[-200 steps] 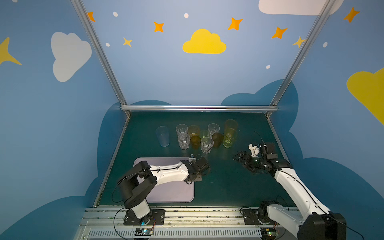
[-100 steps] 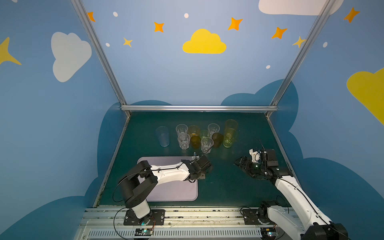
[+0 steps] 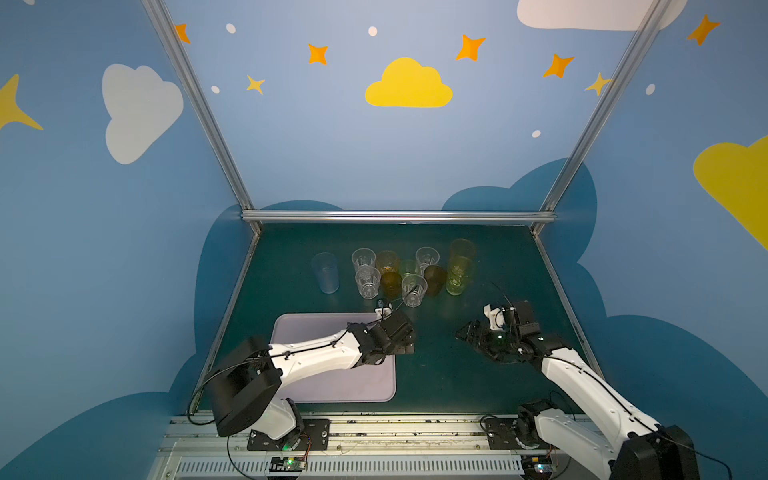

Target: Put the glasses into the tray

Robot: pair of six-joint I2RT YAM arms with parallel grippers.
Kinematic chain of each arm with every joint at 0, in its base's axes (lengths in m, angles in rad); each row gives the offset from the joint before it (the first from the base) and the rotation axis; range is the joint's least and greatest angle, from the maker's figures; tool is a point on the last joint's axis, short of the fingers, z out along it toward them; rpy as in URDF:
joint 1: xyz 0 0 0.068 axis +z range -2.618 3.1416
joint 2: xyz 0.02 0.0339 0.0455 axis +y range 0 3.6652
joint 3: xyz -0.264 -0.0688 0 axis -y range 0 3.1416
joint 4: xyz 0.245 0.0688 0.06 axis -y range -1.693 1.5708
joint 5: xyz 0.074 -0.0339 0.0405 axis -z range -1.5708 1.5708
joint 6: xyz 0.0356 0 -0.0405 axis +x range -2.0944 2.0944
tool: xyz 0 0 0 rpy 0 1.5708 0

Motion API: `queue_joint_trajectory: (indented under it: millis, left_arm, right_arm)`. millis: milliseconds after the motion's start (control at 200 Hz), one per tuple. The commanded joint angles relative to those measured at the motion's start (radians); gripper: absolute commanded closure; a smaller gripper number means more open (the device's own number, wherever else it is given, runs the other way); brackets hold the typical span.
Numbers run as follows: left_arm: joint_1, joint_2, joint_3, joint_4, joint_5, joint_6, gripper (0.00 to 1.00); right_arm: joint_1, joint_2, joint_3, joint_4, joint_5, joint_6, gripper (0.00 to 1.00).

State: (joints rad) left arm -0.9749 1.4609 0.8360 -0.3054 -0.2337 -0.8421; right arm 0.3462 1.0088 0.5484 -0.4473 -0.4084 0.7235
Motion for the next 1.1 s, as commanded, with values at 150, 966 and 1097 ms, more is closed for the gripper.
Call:
queue_joint_trajectory:
  millis: [150, 966, 1097]
  left_arm:
    - [0.047, -0.16, -0.138, 0.0, -0.033, -0.06, 0.0]
    - [0.142, -0.834, -0.502, -0.115, -0.178, -0.155, 0.0]
    - [0.149, -0.87, -0.509, -0.13, -0.166, -0.147, 0.0]
  right_arm:
    - [0.126, 0.136, 0.088, 0.07, 0.063, 0.05, 0.19]
    - [0.445, 0.699, 0.418, 0.251, 0.031, 0.085, 0.64]
    - [0.464, 0.757, 0.448, 0.26, 0.004, 0.08, 0.64]
